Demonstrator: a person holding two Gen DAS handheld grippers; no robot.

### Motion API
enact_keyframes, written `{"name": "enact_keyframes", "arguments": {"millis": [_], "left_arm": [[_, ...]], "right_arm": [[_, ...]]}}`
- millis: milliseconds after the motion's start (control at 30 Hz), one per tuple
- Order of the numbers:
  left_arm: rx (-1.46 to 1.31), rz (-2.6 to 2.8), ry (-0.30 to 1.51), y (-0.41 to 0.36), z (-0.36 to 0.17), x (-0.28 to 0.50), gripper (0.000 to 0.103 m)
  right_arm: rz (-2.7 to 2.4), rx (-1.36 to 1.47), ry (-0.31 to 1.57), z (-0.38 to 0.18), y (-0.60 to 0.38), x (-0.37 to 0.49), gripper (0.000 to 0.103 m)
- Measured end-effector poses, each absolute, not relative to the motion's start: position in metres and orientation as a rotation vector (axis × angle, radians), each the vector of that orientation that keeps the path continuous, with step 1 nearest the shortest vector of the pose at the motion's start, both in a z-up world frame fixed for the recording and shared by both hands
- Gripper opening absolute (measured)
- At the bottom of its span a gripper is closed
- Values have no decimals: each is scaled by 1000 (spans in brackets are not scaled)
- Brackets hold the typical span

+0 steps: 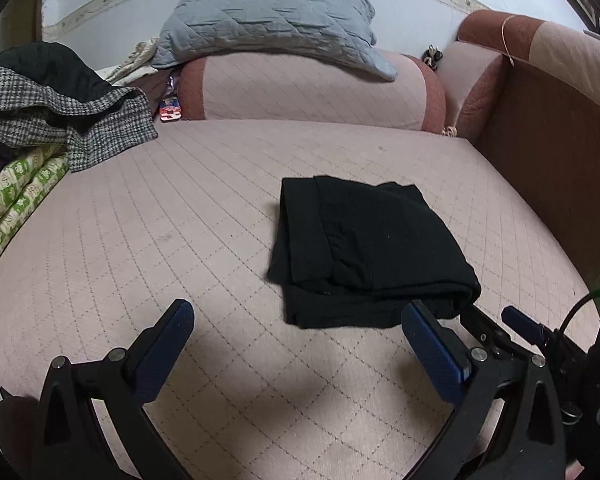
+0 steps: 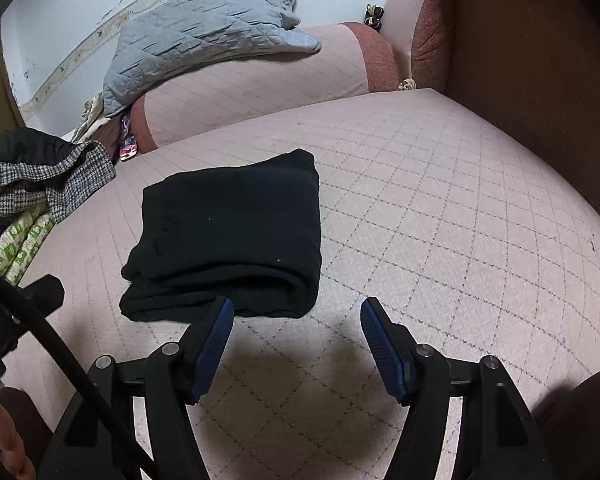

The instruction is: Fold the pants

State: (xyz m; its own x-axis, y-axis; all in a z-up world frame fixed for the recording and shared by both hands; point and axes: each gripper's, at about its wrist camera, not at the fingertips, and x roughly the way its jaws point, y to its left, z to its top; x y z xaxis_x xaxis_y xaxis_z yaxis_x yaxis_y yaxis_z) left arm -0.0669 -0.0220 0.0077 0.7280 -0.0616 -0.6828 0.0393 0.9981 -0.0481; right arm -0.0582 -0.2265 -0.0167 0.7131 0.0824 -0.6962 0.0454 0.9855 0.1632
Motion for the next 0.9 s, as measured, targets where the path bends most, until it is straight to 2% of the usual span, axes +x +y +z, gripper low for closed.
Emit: {"name": "enact_keyframes", "arguments": {"millis": [900], "left_arm": [[-37, -101, 837, -23, -12, -56, 103]], "right_arm": [[21, 97, 805, -30, -214, -53, 74]]}}
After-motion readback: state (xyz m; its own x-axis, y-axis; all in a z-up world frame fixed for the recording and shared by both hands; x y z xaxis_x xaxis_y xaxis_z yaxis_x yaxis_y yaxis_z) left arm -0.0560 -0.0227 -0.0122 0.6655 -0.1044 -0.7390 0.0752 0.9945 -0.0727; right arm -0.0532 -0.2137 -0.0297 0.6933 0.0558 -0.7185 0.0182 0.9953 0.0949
